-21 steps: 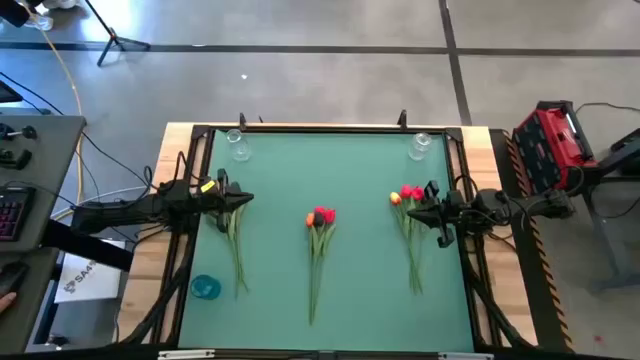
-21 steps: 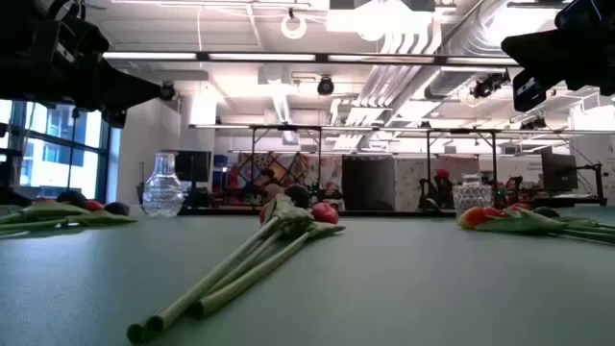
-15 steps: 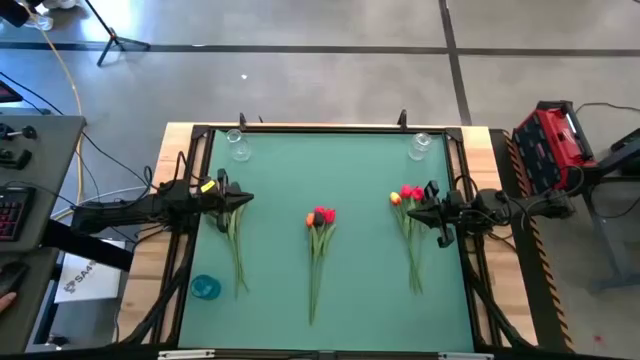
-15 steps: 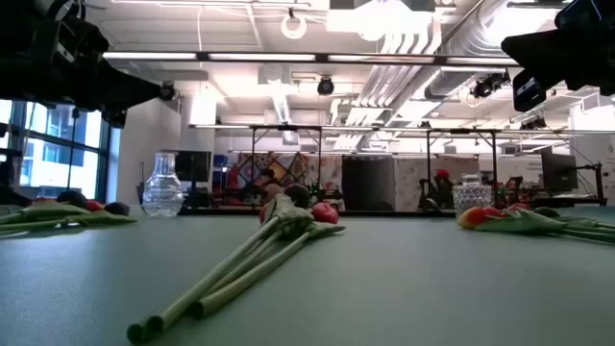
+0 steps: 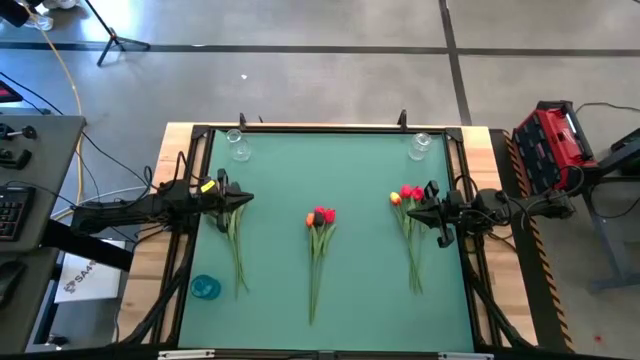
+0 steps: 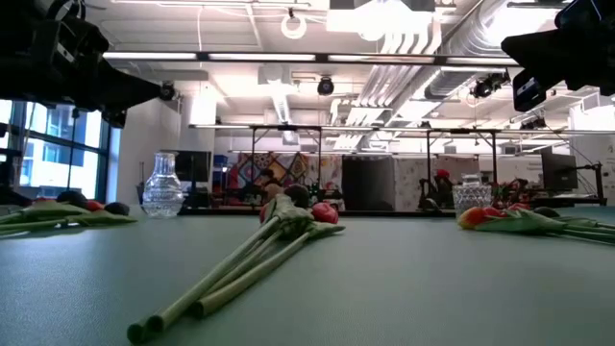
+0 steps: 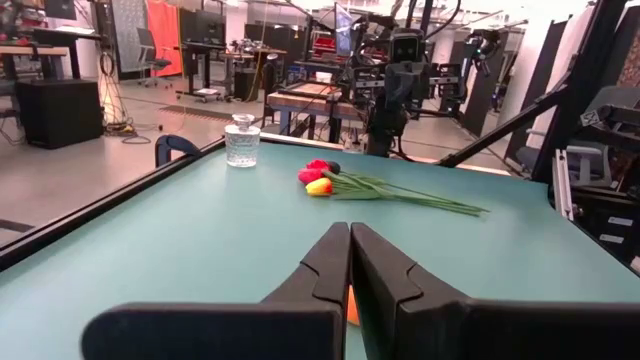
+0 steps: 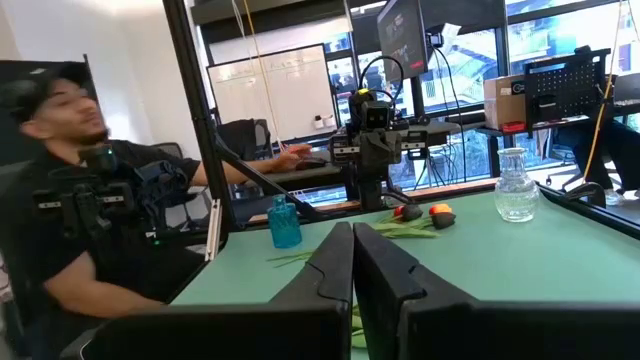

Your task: Sort flowers into vase by color

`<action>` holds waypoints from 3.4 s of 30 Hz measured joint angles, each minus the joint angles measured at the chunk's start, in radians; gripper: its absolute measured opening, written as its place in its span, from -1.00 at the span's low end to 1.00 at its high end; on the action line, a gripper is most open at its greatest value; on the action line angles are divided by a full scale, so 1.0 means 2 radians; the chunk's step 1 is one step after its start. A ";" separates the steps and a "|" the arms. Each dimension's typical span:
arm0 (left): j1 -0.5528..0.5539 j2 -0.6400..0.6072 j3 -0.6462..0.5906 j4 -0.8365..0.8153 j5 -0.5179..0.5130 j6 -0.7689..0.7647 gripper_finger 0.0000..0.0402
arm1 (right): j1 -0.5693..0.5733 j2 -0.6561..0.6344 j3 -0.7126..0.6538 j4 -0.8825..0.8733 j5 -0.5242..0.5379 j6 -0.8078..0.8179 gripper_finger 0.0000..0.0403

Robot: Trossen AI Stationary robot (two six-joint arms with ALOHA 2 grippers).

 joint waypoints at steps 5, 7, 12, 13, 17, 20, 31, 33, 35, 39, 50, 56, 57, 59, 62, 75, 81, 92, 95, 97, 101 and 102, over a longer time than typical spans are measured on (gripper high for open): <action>0.000 0.000 0.000 0.000 0.000 0.000 -1.00 | 0.000 0.000 0.000 0.000 0.000 0.000 -1.00; 0.000 0.000 0.000 0.000 0.000 0.000 -1.00 | 0.000 0.000 0.000 0.000 0.000 0.000 -1.00; 0.000 0.000 0.000 0.000 0.000 0.000 -1.00 | 0.000 0.000 0.000 0.000 0.000 0.000 -1.00; 0.000 0.000 0.000 0.000 0.000 0.000 -1.00 | 0.000 0.000 0.000 0.000 0.000 0.000 -1.00; 0.000 0.000 0.000 0.000 0.000 0.000 -1.00 | 0.000 0.000 0.000 0.000 0.000 0.000 -1.00; 0.000 0.000 0.000 0.000 0.000 0.000 -1.00 | 0.000 0.000 0.000 0.000 0.000 0.000 -1.00; 0.000 0.000 0.000 0.000 0.000 0.000 -1.00 | 0.000 0.000 0.000 0.000 0.000 0.000 -1.00; 0.000 0.000 0.000 0.000 0.000 0.000 -1.00 | 0.000 0.000 0.000 0.000 0.000 0.000 -1.00; 0.000 0.000 0.000 0.000 0.000 0.000 -1.00 | 0.000 0.000 0.000 0.000 0.000 0.000 -1.00; 0.000 0.000 0.000 0.000 0.000 0.000 -1.00 | 0.000 0.000 0.000 0.000 0.000 0.000 -1.00; 0.000 0.000 0.000 0.005 0.000 -0.001 -1.00 | 0.000 0.000 0.000 0.008 0.026 -0.004 -1.00; 0.000 0.000 0.000 0.014 0.000 0.001 -1.00 | 0.000 0.000 0.000 0.004 0.098 -0.041 -1.00; 0.000 0.000 0.000 0.017 -0.002 0.007 -1.00 | 0.000 0.000 0.000 0.005 0.101 -0.042 -1.00; 0.000 0.000 0.000 0.025 -0.008 0.019 -1.00 | 0.000 0.000 0.000 0.006 0.101 -0.038 -1.00; 0.000 0.000 0.000 0.028 -0.009 0.032 -1.00 | 0.000 0.000 0.000 0.005 0.106 -0.050 -1.00; 0.000 0.000 0.000 0.028 -0.095 -0.041 -1.00 | 0.000 0.011 0.004 -0.053 0.309 0.088 -1.00; 0.001 0.006 0.000 0.028 -0.125 -0.061 -0.99 | -0.008 0.035 0.009 -0.065 0.296 0.181 -1.00; 0.001 0.083 0.000 0.089 -0.125 -0.069 -0.60 | -0.070 0.140 0.133 -0.139 0.257 0.220 -1.00; 0.001 0.097 0.000 0.092 -0.131 -0.067 -0.60 | -0.089 0.174 0.171 -0.153 0.256 0.193 -1.00; 0.000 0.101 0.000 0.090 -0.133 -0.066 -0.61 | -0.096 0.192 0.192 -0.152 0.256 0.149 -1.00; -0.003 0.103 0.000 0.080 -0.132 -0.066 -0.66 | -0.102 0.221 0.228 -0.151 0.255 0.063 -1.00; -0.004 0.103 0.000 0.081 -0.132 -0.064 -0.67 | -0.104 0.226 0.236 -0.150 0.256 0.052 -1.00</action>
